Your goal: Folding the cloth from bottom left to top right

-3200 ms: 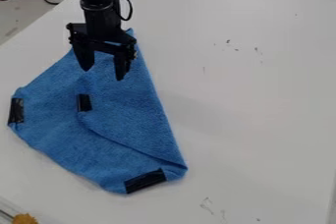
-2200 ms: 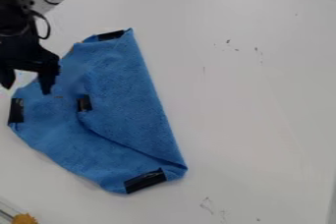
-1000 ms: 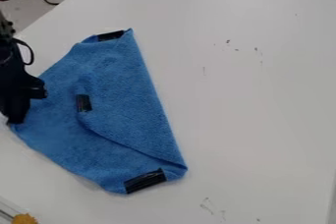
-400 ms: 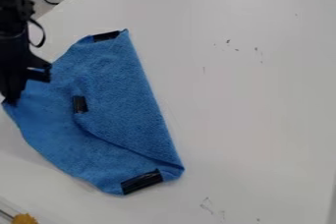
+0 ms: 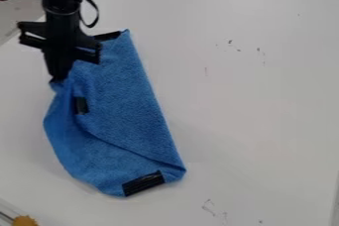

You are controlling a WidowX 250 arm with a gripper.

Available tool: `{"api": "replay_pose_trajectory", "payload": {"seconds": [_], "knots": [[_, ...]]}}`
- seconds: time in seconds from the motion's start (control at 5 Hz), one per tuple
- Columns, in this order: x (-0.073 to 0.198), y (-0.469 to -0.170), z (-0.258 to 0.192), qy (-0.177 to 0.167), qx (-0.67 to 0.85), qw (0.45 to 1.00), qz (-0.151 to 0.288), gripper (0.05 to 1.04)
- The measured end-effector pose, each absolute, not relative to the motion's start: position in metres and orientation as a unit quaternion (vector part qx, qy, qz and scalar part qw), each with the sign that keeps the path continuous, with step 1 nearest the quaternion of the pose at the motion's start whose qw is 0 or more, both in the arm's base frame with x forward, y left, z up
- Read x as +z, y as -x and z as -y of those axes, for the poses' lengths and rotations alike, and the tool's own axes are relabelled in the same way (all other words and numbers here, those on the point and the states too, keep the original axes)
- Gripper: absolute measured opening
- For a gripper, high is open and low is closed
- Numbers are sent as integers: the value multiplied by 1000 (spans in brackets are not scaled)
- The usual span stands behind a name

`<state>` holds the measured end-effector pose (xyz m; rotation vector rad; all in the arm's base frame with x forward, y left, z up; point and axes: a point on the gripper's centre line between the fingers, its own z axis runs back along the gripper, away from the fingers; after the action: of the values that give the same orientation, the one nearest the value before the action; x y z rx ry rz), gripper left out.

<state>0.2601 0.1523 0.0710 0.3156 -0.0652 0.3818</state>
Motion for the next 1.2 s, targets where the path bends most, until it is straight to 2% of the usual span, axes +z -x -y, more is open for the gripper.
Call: {"api": "replay_pose_trajectory", "payload": {"seconds": [0.2, 0.6, 0.8, 1.2], "knots": [[60, -282, -128, -142, 156, 977, 28, 67], [41, -300, -108, -107, 136, 984, 36, 110], [38, -303, -105, -92, 133, 986, 41, 290], [37, -300, -108, -82, 136, 987, 36, 881]]}}
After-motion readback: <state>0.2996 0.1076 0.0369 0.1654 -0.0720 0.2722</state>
